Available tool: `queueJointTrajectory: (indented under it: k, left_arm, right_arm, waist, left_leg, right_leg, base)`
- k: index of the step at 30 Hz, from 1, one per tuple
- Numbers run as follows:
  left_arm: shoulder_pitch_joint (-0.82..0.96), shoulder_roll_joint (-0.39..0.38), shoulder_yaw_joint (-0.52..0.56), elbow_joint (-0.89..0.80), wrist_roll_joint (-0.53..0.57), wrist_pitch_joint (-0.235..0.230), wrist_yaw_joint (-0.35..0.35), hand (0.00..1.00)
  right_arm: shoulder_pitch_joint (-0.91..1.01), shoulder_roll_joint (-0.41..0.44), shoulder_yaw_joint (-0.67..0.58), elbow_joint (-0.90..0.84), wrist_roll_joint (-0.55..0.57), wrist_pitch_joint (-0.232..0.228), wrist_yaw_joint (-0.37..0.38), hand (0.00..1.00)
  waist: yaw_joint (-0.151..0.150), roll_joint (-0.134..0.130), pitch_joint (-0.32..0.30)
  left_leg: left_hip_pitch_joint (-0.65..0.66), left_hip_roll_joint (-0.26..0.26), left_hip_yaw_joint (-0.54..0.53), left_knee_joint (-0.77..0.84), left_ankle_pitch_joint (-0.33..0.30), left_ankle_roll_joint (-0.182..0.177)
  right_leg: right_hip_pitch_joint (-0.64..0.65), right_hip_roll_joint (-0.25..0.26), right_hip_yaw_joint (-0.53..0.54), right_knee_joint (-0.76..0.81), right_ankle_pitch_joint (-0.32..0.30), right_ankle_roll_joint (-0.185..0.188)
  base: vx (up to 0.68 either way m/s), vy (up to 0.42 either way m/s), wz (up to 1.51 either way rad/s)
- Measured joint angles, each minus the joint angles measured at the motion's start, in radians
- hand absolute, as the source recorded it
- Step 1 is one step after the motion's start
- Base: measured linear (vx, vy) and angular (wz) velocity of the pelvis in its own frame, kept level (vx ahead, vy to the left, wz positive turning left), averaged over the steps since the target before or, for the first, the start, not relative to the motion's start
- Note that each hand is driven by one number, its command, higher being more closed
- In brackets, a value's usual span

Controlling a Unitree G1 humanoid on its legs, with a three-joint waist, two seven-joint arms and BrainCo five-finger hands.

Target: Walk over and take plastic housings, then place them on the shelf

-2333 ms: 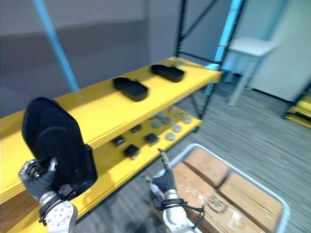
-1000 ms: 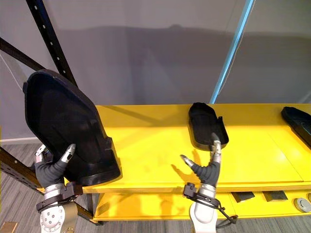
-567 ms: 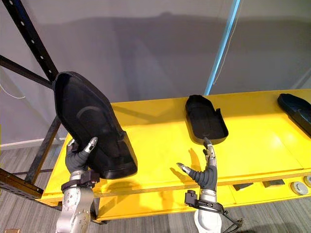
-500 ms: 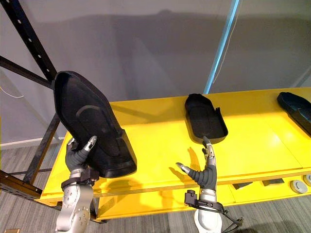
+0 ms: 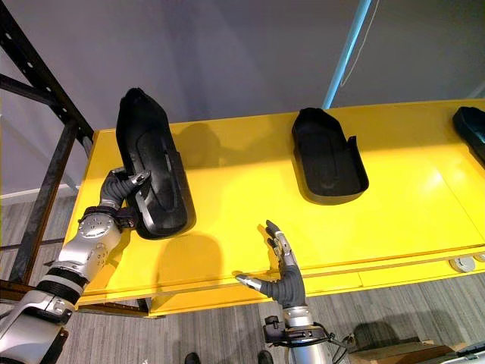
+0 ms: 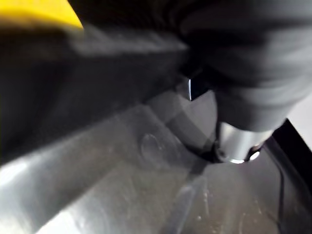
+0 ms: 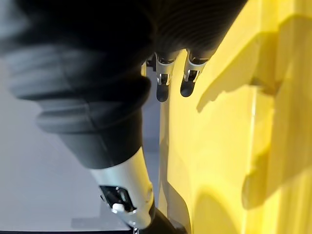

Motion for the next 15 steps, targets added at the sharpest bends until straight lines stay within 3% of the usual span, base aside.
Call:
queueJointTrajectory:
  k: [1, 9, 15]
  left_arm:
    - [-0.004, 0.023, -0.020, 0.000, -0.012, 0.002, -0.006, 0.00]
    - [-0.001, 0.065, -0.045, 0.002, -0.006, 0.024, -0.041, 0.00]
    - [0.012, 0.065, -0.039, -0.006, 0.130, 0.039, -0.061, 0.00]
  right_arm:
    - [-0.005, -0.012, 0.015, 0.000, 0.000, 0.000, 0.000, 0.00]
    - [-0.019, -0.033, 0.059, 0.002, 0.001, 0.000, 0.000, 0.00]
    - [-0.018, -0.039, 0.075, 0.038, 0.001, 0.000, 0.012, 0.00]
  waist:
    - [-0.001, 0.000, 0.004]
    - [-0.002, 0.001, 0.006]
    - [-0.001, 0.001, 0.006]
  left_leg:
    - [-0.001, 0.000, 0.000, 0.000, 0.004, 0.000]
    - [-0.003, 0.013, 0.001, -0.001, 0.024, -0.007]
    - [0.007, 0.020, 0.001, -0.021, 0.029, -0.006]
  right_leg:
    - [-0.001, 0.000, 0.001, 0.000, 0.002, -0.002]
    - [0.002, 0.011, 0.005, -0.018, 0.024, -0.016]
    - [0.003, 0.020, 0.006, -0.025, 0.040, -0.013]
  base:
    - [-0.02, -0.029, -0.04]
    - [-0.05, -0.021, -0.03]
    - [-0.07, 0.003, -0.01]
